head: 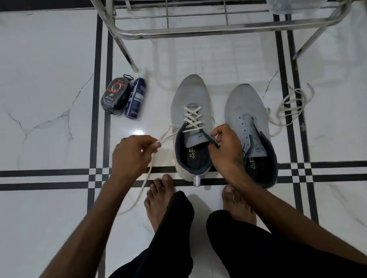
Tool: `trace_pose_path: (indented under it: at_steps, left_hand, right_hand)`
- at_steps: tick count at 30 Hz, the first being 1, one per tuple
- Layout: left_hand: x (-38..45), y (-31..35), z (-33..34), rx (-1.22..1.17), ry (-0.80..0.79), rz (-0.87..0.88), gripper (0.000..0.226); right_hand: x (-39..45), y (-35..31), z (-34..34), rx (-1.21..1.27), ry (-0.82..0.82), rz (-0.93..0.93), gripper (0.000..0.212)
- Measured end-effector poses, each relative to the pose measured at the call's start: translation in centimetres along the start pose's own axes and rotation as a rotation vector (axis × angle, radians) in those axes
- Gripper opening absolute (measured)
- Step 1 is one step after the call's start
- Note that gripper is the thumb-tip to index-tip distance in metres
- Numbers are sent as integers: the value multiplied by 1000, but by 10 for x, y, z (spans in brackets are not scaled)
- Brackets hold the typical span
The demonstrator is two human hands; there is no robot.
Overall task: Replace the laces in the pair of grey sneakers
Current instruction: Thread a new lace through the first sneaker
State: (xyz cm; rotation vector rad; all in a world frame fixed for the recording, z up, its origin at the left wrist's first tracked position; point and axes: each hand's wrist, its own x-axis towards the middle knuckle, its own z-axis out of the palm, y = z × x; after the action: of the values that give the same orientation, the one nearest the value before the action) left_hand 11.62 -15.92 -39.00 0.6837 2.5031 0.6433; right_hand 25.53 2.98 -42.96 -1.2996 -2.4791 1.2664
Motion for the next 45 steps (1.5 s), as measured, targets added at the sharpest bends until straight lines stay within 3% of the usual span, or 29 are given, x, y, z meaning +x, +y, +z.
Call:
trace_pose_path:
  at_steps: [4, 6, 9, 11, 12, 15, 17, 19, 22, 24, 25, 28, 30, 32, 34, 38, 41, 43, 45]
  left_hand:
    - [-11, -14, -8, -269, -233, -89, 20]
    - [-10, -14, -2, -361, -226, -155, 29]
    - [3, -14, 11, -71, -109, -122, 37]
    - [14, -10, 19, 173, -125, -31, 55]
    - [20, -8, 22, 233, -140, 15, 53]
    - [35, 0, 12, 161, -191, 31, 24]
    - [37, 1, -10, 66, -233, -27, 26]
    - [34, 5, -41, -134, -212, -89, 28]
    - [24, 28, -71, -853, -173, -249, 24]
    - [22, 49, -74, -1202, -207, -335, 20]
    - [22, 58, -74, -1335, -215, -370, 20]
    - [21, 74, -77, -1738, -184, -528, 19]
    - [20, 75, -78, -1919, -158, -606, 18]
    - [15, 78, -74, -1989, -153, -646, 20]
    - [12, 83, -68, -2020, -146, -661, 25]
    - [13, 79, -64, -1933, -162, -665, 23]
    - [14, 60, -57, -1405, -67, -600, 27]
    - [10, 48, -46, -1008, 41, -579, 45]
    - [2, 45, -29, -583, 63, -412, 67]
  right_hand:
    - [-2, -5, 2, -71, -50, -4, 30]
    - [-2, -9, 0, -83, -87, -8, 28]
    - [-1, -17, -10, -108, -174, -29, 29]
    - [-2, -24, -16, -99, -167, -57, 27]
    - [-3, -28, -19, -64, -143, -85, 26]
    - [-5, -45, -27, 92, -135, -162, 23]
    - [-4, -58, -30, 177, -222, -147, 18]
    - [-3, -71, -29, 211, -351, -148, 15]
    - [-6, -92, -16, 247, -602, -176, 31]
    - [-12, -104, -7, 279, -724, -177, 43]
    - [-15, -108, -3, 298, -750, -189, 37]
    - [-20, -103, -1, 351, -651, -172, 9]
    - [-21, -95, -9, 397, -464, -123, 23]
    - [-20, -89, -17, 332, -287, -232, 46]
    - [-21, -90, -20, 233, -319, -359, 55]
    - [-21, -88, -19, 127, -397, -399, 13]
    - [-14, -70, -37, 151, -408, -364, 15]
    - [-10, -57, -48, 104, -439, -391, 16]
    - [-9, -47, -48, -26, -456, -405, 19]
